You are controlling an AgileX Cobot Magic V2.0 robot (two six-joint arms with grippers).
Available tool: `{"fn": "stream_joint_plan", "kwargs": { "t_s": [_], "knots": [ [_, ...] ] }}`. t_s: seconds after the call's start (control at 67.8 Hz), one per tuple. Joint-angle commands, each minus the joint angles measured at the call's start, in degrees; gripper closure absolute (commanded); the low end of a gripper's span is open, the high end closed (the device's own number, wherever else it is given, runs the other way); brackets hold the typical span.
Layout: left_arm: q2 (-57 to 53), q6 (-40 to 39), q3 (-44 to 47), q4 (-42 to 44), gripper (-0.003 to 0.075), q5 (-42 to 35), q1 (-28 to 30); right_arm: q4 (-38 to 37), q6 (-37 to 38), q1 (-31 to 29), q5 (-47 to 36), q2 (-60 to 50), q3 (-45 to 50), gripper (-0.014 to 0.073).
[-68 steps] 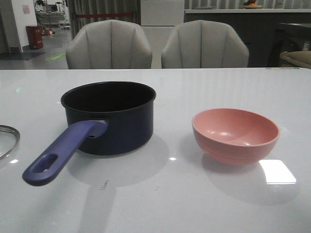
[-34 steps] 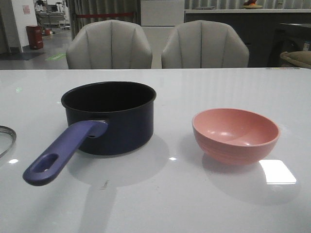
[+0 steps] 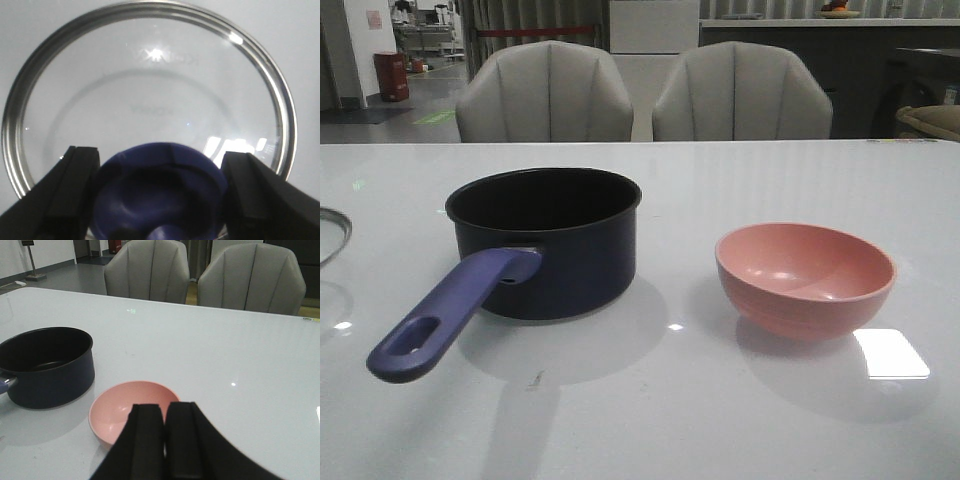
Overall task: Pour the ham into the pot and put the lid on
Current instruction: 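Grasp the lid knob with the left gripper and carry lid over saucepan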
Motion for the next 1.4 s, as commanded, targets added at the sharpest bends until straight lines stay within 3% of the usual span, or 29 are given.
{"fn": "stream_joint_plan", "kwargs": {
  "t_s": [0.0, 0.162, 0.575, 0.752, 1.077, 1.387],
  "knots": [
    [-5.8, 1.4, -4.5, -2.2, 0.0534, -0.2, -0.5, 0.4, -0.6, 0.0, -4.4, 0.5, -1.6, 0.0432],
    [-6.6, 5.1, -10.3, -6.5, 0.0534, 3.0, -3.8, 0.4, -0.6, 0.0, -4.4, 0.5, -1.6, 0.0432],
    [-5.0, 5.7, -17.6, -6.6, 0.0534, 1.3, -22.5, 0.4, -0.6, 0.0, -4.4, 0.5, -1.6, 0.0432],
    [-1.0, 5.7, -21.5, -6.4, 0.0534, 2.8, -27.3, 0.4, -0.6, 0.0, -4.4, 0.5, -1.6, 0.0432],
    [6.7, 5.7, -30.0, -4.2, 0.0534, 12.3, -30.0, 0.4, -0.6, 0.0, -4.4, 0.5, -1.6, 0.0432],
    [7.4, 5.7, -30.8, -3.6, 0.0534, 12.4, -30.0, 0.4, -0.6, 0.0, -4.4, 0.5, -1.6, 0.0432]
  ]
}}
